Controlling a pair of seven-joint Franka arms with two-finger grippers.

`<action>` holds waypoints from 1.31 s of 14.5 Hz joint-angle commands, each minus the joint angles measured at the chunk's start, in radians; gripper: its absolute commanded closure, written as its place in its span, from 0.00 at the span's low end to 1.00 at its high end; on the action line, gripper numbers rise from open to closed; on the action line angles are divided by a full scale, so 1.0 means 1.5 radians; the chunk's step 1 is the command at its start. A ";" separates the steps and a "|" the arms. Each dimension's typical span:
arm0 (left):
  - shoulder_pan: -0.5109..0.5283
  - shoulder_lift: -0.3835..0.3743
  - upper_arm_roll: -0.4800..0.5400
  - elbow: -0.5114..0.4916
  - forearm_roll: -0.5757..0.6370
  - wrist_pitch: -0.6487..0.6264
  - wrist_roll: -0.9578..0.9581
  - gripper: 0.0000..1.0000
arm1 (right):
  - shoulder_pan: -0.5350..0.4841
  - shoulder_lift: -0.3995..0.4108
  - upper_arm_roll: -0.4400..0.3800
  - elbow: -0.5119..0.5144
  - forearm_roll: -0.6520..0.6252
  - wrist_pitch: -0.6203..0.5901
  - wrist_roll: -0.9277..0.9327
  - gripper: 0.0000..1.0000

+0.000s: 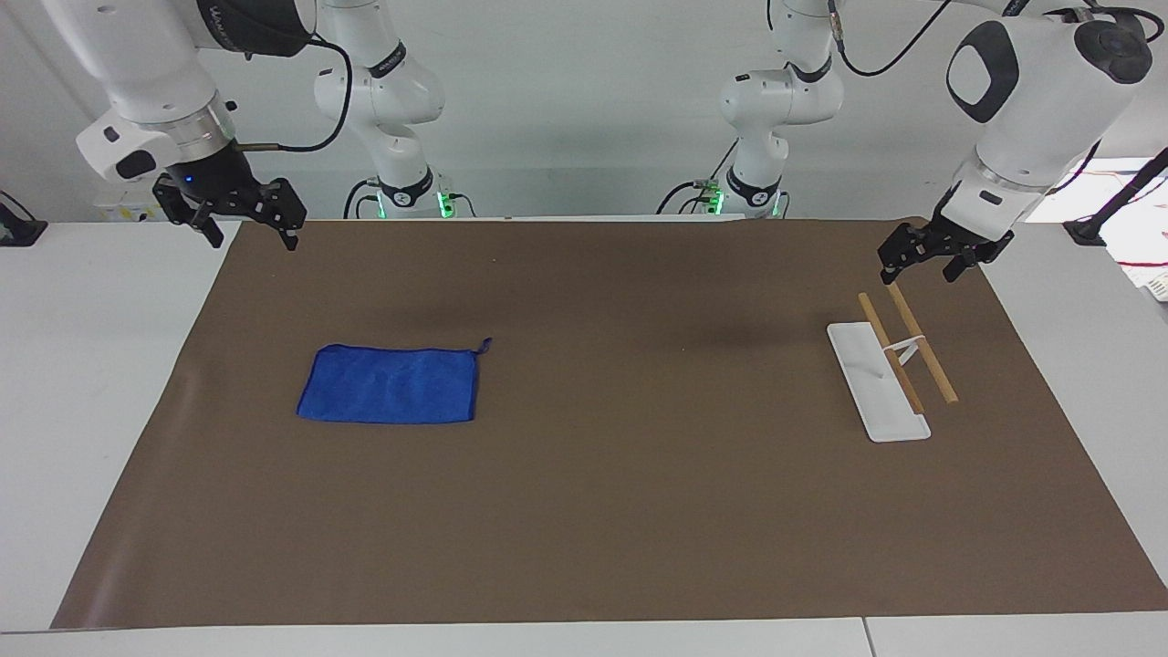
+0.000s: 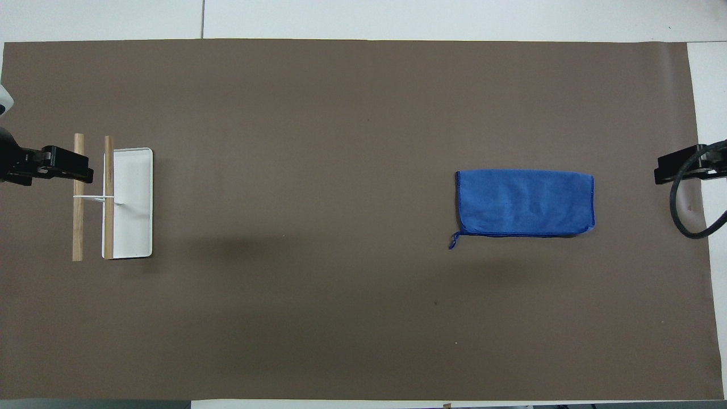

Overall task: Right arm passes towel to left arm to hang
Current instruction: 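Reach the right gripper down to the blue towel's near edge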

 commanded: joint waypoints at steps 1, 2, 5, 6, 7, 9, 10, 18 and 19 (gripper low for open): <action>0.001 -0.020 0.000 -0.023 0.012 0.014 0.000 0.00 | -0.002 -0.016 0.002 -0.020 -0.005 0.005 -0.010 0.00; 0.001 -0.020 0.000 -0.023 0.012 0.014 0.000 0.00 | -0.002 -0.016 0.002 -0.018 -0.005 0.004 -0.010 0.00; 0.001 -0.020 0.000 -0.023 0.012 0.014 0.000 0.00 | -0.004 -0.012 0.001 -0.010 0.004 -0.006 -0.010 0.00; 0.001 -0.020 0.000 -0.023 0.012 0.013 0.000 0.00 | -0.004 -0.012 0.001 -0.009 0.004 -0.006 -0.009 0.00; 0.001 -0.020 0.000 -0.023 0.012 0.014 0.000 0.00 | -0.004 -0.015 0.000 -0.017 0.004 -0.003 -0.002 0.00; 0.001 -0.020 0.000 -0.023 0.012 0.014 0.000 0.00 | -0.004 -0.031 0.001 -0.051 0.004 0.004 0.022 0.00; 0.001 -0.020 0.000 -0.023 0.012 0.014 0.000 0.00 | -0.003 -0.044 0.001 -0.087 0.005 0.026 0.028 0.00; 0.001 -0.020 0.000 -0.023 0.012 0.014 0.000 0.00 | 0.018 0.015 0.005 -0.350 0.029 0.418 0.034 0.00; 0.001 -0.020 0.000 -0.023 0.012 0.013 0.000 0.00 | 0.020 0.022 0.005 -0.378 0.030 0.465 0.033 0.00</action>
